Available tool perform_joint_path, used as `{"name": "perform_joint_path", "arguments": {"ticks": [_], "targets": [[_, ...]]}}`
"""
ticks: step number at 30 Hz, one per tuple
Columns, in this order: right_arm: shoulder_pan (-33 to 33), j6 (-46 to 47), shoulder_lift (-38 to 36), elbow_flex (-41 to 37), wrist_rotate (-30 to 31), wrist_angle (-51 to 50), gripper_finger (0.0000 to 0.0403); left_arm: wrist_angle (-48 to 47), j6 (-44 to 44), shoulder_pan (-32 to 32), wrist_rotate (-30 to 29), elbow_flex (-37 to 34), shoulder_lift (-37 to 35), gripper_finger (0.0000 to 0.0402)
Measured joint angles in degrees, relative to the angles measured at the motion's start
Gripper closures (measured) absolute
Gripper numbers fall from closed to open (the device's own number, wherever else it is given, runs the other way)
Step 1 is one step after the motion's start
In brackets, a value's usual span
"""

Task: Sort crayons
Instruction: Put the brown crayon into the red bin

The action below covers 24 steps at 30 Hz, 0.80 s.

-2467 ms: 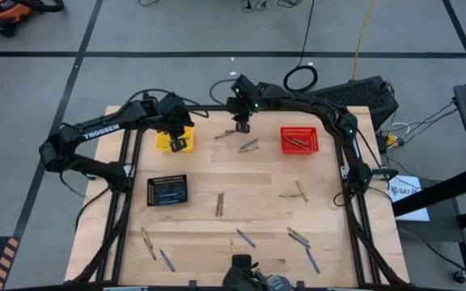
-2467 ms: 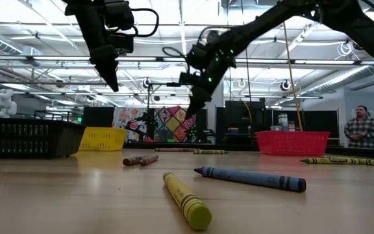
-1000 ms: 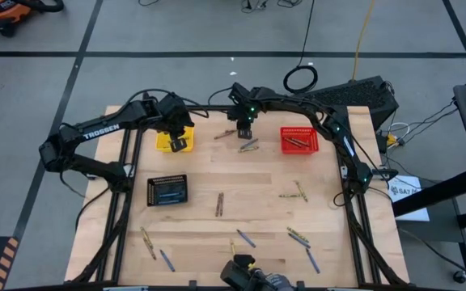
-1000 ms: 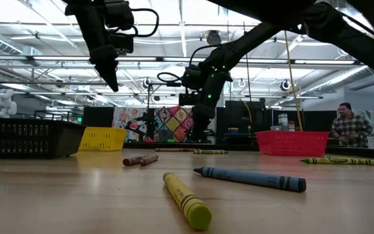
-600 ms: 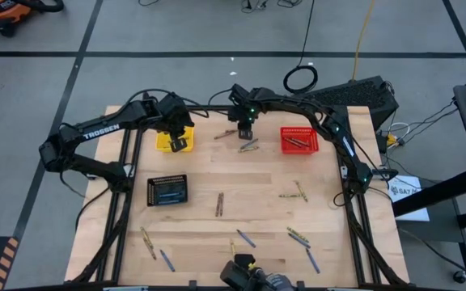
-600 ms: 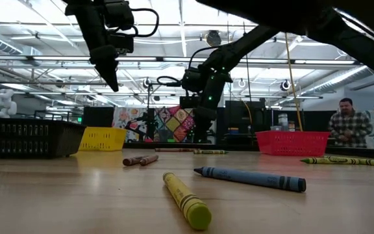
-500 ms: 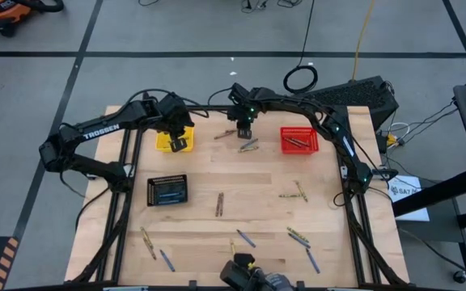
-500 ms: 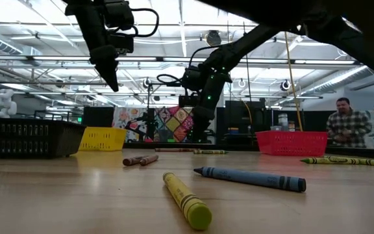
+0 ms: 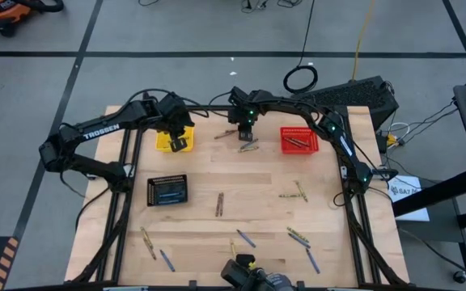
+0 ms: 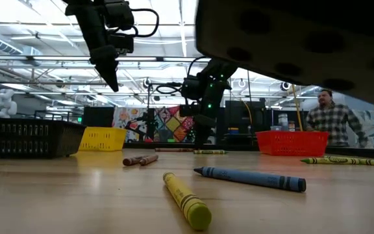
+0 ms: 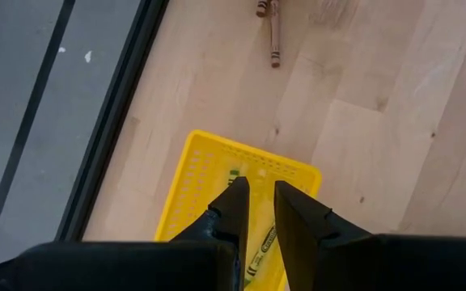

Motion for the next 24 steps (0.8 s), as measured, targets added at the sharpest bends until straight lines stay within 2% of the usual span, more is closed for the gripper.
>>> {"name": "perform_joint_path", "arguments": {"ticks": [5, 13, 24], "targets": [[-0.11, -0.02, -0.01, 0.02, 0.04, -1.90, 0.0320, 0.08, 0.01, -0.01, 0.00, 0.00, 0.00, 0.0343], [-0.11, 0.22, -0.05, 0.11, 0.04, -3.69, 0.0395, 0.10, 0.04, 0.01, -0.02, 0.00, 0.00, 0.0343], [-0.17, 2.73, -0.05, 0.07, 2.81, -3.73, 0.0400, 0.08, 0.07, 0.01, -0.01, 0.01, 0.00, 0.0343]]}}
